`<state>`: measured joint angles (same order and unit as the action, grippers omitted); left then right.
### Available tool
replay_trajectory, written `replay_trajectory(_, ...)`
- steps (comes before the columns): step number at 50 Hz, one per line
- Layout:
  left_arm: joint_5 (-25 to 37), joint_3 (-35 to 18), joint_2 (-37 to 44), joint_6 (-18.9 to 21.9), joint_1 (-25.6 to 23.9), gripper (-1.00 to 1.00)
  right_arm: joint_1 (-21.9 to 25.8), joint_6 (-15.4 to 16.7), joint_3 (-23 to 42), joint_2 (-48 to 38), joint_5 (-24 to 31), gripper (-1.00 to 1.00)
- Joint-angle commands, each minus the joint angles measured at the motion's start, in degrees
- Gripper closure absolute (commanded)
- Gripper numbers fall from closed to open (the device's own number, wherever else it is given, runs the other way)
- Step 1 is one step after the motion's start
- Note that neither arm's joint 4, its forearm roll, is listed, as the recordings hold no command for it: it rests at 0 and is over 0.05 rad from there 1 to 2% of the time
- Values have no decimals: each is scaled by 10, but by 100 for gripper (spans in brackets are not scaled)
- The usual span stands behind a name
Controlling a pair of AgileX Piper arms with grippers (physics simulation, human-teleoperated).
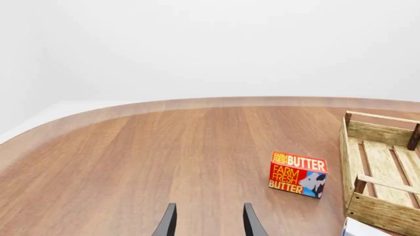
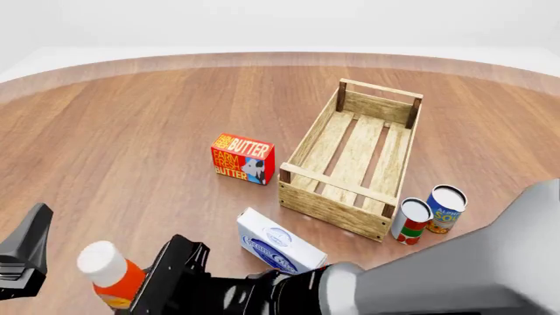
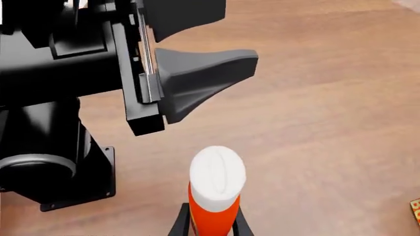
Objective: Pick up the ketchup, and put it in the wooden tray.
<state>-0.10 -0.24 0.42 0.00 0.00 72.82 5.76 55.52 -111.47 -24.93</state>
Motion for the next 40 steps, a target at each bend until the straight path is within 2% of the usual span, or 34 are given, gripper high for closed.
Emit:
replay_trajectory(1,0,0,0,0,0,-100,-36,4,-11,34,15,100)
replay_trajectory(18,0,0,0,0,0,-100,-102,54,17,99,90,100)
replay_trajectory(34,0,0,0,0,0,-100,-161,85,24,142,123,100)
replay_trajectory(38,0,0,0,0,0,-100,-161,85,24,142,123,100)
replay_trajectory(39,0,0,0,0,0,-100,-187,95,19,156,125,100)
replay_trajectory(40,0,0,0,0,0,-100,-189,93,21,158,129,100)
